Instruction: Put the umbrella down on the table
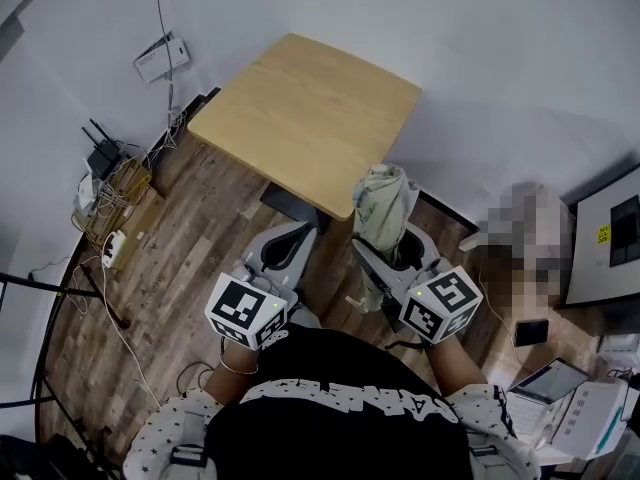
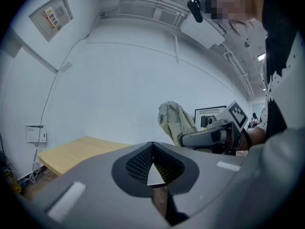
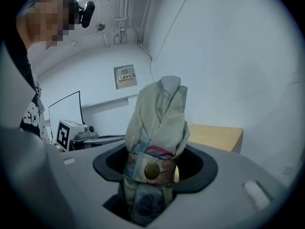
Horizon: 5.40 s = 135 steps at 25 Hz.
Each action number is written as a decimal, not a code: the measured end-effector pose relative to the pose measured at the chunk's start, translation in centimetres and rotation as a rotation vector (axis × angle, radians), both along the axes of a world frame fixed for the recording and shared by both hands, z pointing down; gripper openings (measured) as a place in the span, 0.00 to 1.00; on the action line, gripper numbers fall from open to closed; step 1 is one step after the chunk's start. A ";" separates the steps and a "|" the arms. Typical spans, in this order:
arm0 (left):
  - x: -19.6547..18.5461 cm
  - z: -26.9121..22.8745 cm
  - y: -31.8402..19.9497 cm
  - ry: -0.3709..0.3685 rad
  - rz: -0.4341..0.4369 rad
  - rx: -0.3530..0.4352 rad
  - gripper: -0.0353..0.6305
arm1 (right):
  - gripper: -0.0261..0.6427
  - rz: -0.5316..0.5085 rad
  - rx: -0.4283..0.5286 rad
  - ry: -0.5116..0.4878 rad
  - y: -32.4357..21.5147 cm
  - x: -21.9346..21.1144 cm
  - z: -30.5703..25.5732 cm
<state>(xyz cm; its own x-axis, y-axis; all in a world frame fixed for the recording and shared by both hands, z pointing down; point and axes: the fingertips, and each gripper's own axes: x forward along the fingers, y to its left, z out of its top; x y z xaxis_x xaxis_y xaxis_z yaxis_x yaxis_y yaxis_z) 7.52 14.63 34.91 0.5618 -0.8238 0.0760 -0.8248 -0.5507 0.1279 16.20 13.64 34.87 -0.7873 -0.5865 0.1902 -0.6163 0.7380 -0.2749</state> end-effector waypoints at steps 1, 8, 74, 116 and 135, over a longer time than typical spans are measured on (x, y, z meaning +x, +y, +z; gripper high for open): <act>-0.4 0.0 -0.3 0.001 0.004 0.000 0.05 | 0.46 0.003 0.000 0.000 -0.4 -0.4 0.0; -3.4 -0.4 -2.7 0.000 0.017 0.005 0.05 | 0.46 0.021 -0.006 0.002 -2.7 -3.2 -0.2; -17.6 1.3 -22.1 -0.015 -0.006 -0.044 0.05 | 0.46 0.080 -0.126 0.009 -24.7 -14.4 3.6; -18.2 2.9 -34.9 -0.098 0.269 -0.097 0.05 | 0.46 0.448 -0.318 -0.016 -34.5 -12.7 10.9; -20.7 5.8 -39.6 -0.083 0.307 -0.213 0.05 | 0.46 0.536 -0.472 0.114 -37.2 -12.5 17.3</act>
